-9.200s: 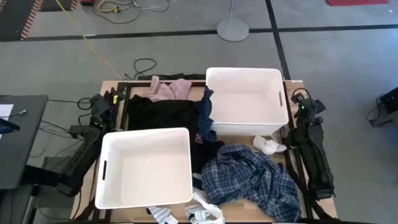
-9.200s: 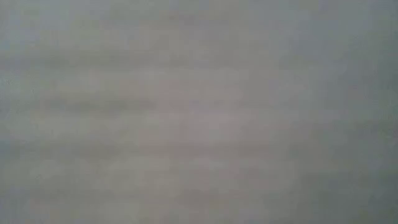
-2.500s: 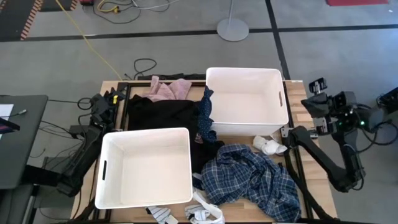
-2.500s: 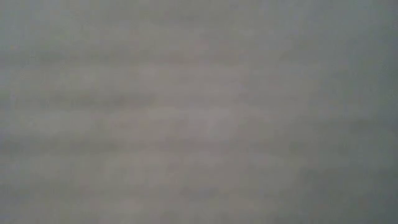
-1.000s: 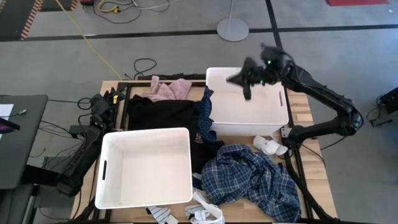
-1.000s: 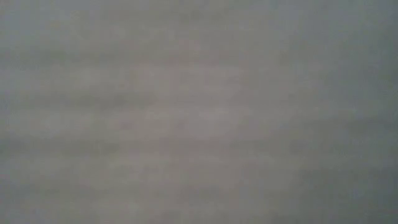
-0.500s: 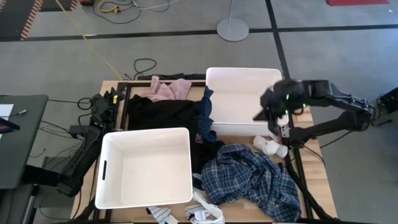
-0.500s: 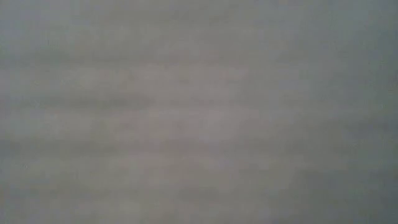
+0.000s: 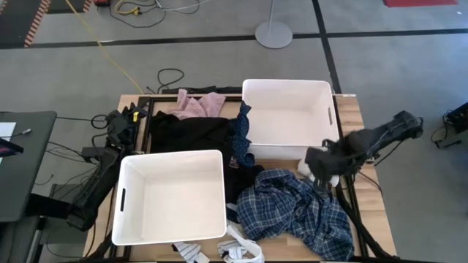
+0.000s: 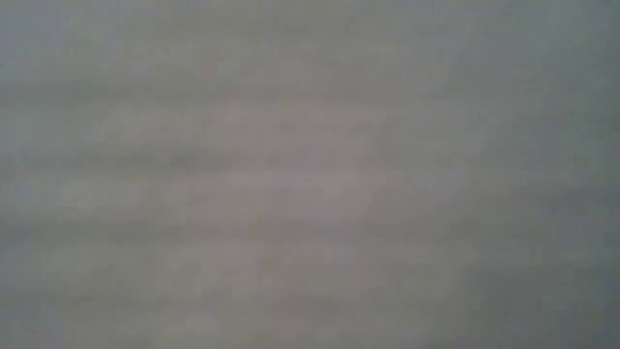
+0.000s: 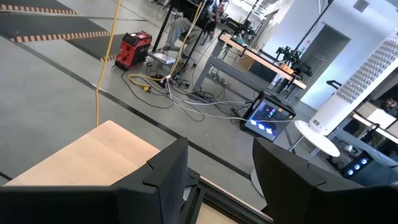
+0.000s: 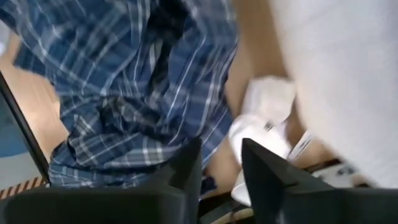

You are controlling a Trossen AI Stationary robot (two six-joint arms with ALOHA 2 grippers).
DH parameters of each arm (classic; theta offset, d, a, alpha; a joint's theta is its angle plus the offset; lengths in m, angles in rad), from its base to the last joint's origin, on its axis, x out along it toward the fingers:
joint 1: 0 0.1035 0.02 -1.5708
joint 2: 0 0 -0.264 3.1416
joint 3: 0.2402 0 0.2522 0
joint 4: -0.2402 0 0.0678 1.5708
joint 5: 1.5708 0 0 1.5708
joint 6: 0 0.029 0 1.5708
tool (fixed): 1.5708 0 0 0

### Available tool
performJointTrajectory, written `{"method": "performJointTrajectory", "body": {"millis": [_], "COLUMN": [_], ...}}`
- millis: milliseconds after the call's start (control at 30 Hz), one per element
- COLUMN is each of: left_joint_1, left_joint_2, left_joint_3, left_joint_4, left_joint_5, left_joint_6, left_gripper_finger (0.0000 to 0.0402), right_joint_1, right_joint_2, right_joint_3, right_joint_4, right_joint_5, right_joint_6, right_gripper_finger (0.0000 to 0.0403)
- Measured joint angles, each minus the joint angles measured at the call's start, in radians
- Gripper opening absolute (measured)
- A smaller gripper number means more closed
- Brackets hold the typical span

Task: Sort clothes
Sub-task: Put the white socks into the bottom laundry bin

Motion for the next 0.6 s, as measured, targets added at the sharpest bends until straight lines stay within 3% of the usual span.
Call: {"method": "performJointTrajectory", "body": {"millis": [267,600], "left_joint_1": [0.000,0.000], "left_joint_2": [0.000,0.000], "left_joint_3": [0.000,0.000], "left_joint_4": [0.000,0.000], "left_joint_5": [0.000,0.000], "left_joint_6": [0.000,0.000], "left_gripper_finger": [0.0176,0.0176], "right_joint_1": [0.226,0.383], "right_joint_2": [-0.001,-0.001], "right_joint_3": [-0.136,-0.266], "right_joint_4": [0.046,0.080], "right_joint_5": [0.055,0.071], "right_joint_6": [0.319,0.572], "right_gripper_finger": [0.0200,0.0195]}}
